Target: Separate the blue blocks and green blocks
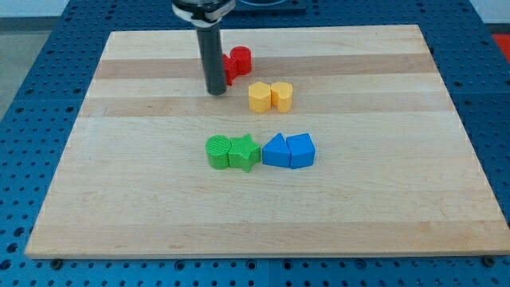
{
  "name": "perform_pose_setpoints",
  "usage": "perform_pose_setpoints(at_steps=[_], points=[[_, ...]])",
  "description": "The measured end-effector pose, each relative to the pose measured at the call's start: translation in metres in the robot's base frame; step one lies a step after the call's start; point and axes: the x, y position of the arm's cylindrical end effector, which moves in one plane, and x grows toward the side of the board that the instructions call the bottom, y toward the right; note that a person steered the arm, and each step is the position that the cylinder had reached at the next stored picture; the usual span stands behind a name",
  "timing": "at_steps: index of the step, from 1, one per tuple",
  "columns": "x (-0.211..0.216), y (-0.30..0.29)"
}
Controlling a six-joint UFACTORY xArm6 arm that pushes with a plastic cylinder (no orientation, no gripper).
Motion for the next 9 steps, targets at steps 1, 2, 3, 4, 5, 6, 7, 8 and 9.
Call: perform_pose_setpoints(at_steps=[1,2,3,4,5,6,7,8,9], points=[[0.034,-0.023],[0.053,-0.014],[0.067,0.015],[0.082,0.046],[0.088,0.083],[0.103,0.118],[0.119,0.126],[0.123,0.124],[0.132,0.111]])
